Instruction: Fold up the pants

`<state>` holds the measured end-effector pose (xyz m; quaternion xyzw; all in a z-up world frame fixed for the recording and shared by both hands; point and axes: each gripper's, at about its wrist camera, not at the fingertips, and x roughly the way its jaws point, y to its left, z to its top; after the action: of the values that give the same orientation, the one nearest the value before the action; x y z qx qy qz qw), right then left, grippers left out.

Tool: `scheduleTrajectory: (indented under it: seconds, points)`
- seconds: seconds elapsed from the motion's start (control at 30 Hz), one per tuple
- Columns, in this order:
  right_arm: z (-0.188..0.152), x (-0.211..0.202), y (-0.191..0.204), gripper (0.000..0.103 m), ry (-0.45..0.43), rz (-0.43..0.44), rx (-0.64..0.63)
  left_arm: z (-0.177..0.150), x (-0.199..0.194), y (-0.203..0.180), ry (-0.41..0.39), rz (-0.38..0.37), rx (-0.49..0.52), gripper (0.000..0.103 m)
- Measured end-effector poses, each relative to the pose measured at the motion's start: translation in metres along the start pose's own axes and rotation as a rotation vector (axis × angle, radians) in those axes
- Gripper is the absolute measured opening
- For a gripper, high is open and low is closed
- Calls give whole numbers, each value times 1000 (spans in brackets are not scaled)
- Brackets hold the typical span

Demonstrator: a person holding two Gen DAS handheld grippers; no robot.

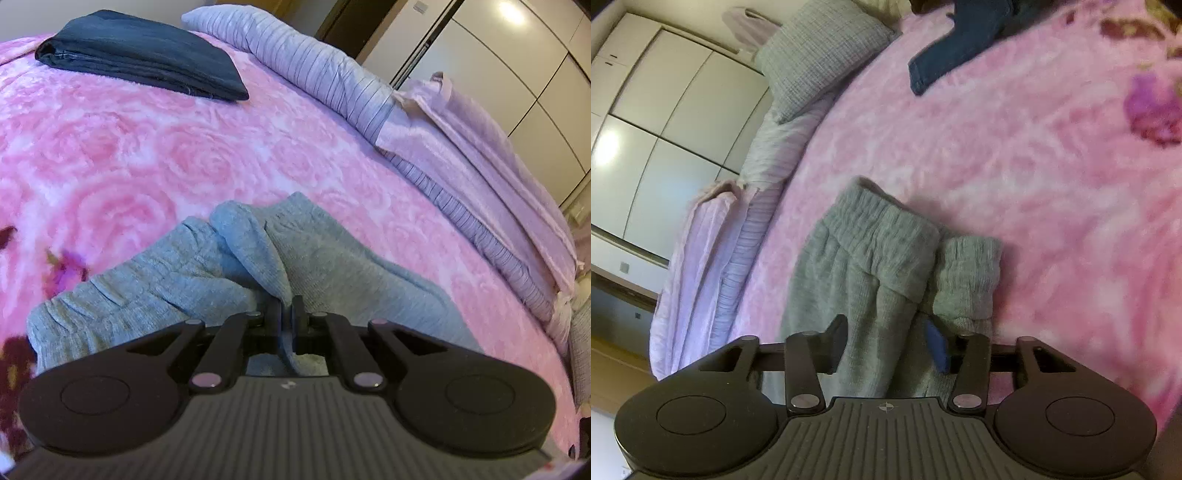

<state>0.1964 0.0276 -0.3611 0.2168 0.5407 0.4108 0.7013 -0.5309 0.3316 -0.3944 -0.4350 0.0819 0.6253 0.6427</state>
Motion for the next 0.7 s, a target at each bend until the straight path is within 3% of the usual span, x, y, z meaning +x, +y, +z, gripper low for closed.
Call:
scheduleTrajectory:
  seconds: [0.07,0.13,0.2,0.33,0.4,0.5,0.53,0.57,0.63,0.7]
  points:
    - [2,9,2,0,-9,10,-26,1,6,-1,11,-3,6,2]
    - [7,8,10,0,-26,12,-74,11,8,-5,23,-5,21,2]
    - [14,-5,23,0,-60,44,-112,25,-5,-9,-18,-42,21,2]
    - [22,-48,36,0,-131,142,-145,29,-70,-12,-133,-110,104,2]
    - [17,-56,22,0,-104,98,-137,8,-97,5,-172,-104,122,3]
    - [1,-38,-12,0,-11,-87,-137,-36,-93,38,-65,-44,108,3]
    - [-2,-33,-23,0,3,-106,-116,-48,-86,48,-29,-30,84,3]
    - [-3,-32,-31,0,-11,-68,-81,-54,-85,54,-27,-50,49,3]
    - [-1,-34,-28,0,-18,-60,-59,-53,-91,59,-53,-95,-3,10]
    - [1,-33,-19,0,-13,-79,-78,-45,-94,63,-71,-129,-65,29]
